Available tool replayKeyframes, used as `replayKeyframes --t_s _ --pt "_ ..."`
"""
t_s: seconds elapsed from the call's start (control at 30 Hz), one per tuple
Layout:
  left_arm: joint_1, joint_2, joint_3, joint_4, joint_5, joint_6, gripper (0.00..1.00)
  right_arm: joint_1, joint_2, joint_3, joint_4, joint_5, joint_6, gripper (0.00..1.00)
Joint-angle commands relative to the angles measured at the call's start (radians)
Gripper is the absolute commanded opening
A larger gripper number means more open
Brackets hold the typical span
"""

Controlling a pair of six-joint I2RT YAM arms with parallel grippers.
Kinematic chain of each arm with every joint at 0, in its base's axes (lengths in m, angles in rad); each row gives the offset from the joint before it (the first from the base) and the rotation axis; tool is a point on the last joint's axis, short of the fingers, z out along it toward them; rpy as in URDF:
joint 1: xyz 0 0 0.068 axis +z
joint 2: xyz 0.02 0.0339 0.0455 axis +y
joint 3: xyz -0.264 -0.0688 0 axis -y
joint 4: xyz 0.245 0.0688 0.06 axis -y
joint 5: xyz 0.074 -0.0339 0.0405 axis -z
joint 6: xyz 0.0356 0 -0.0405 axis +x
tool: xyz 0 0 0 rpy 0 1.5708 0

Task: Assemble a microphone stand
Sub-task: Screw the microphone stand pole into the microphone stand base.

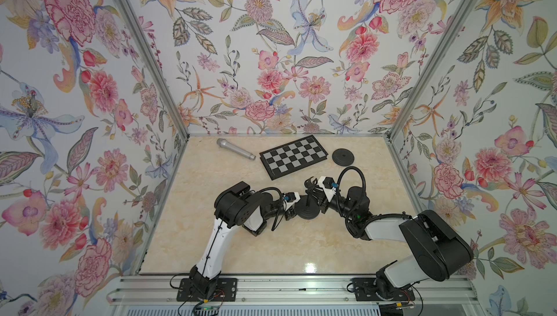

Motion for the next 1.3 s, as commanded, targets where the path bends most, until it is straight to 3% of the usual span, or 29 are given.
replayKeyframes --t_s 0.0,0.1,0.2,0.3,0.37,0.47,0.53,0.63,0.7,0.8,0.93,1.0,1.1,1.17,1.27 --pt "0.000 0.044 -0.021 -0.142 -0.028 0.032 0.51 0.198 0.049 -0.046 -0.011 0.769 0.172 0.00" --pt "-0.001 0.054 -0.021 -0.140 -0.022 0.027 0.50 0.344 0.137 -0.025 0.015 0.945 0.303 0.00" --pt "-0.001 0.046 -0.020 -0.155 -0.024 0.039 0.51 0.421 0.205 0.009 0.066 0.943 0.288 0.00" --pt "-0.001 0.050 -0.020 -0.153 -0.021 0.034 0.51 0.414 0.200 0.017 0.073 0.881 0.250 0.00" --pt "-0.001 0.050 -0.023 -0.150 -0.021 0.034 0.51 0.378 0.168 0.008 0.078 0.735 0.191 0.06" --pt "-0.001 0.043 -0.021 -0.154 -0.027 0.039 0.51 0.292 0.101 -0.042 0.102 0.423 0.070 0.38" --pt "-0.001 0.049 -0.021 -0.151 -0.020 0.035 0.51 0.201 0.051 -0.069 0.087 0.217 0.036 0.50" --pt "-0.001 0.047 -0.025 -0.144 -0.022 0.037 0.51 0.044 -0.008 -0.065 0.018 -0.161 -0.025 0.58" --pt "-0.001 0.044 -0.022 -0.150 -0.024 0.041 0.51 -0.014 -0.037 -0.027 -0.099 -0.304 -0.094 0.61" --pt "-0.001 0.053 -0.020 -0.143 -0.016 0.030 0.51 -0.063 -0.049 0.054 -0.278 -0.416 -0.200 0.58" --pt "-0.001 0.047 -0.020 -0.150 -0.021 0.039 0.51 -0.108 -0.018 0.115 -0.274 -0.485 -0.203 0.54" --pt "-0.001 0.049 -0.017 -0.152 -0.016 0.035 0.51 -0.130 0.002 0.148 -0.281 -0.507 -0.192 0.45" --pt "-0.001 0.053 -0.022 -0.144 -0.017 0.032 0.51 -0.148 0.028 0.185 -0.293 -0.516 -0.165 0.18" --pt "-0.001 0.047 -0.017 -0.154 -0.021 0.040 0.51 -0.149 0.038 0.193 -0.317 -0.496 -0.147 0.05" --pt "-0.001 0.055 -0.016 -0.149 -0.015 0.031 0.51 -0.128 0.043 0.148 -0.230 -0.373 -0.075 0.00"
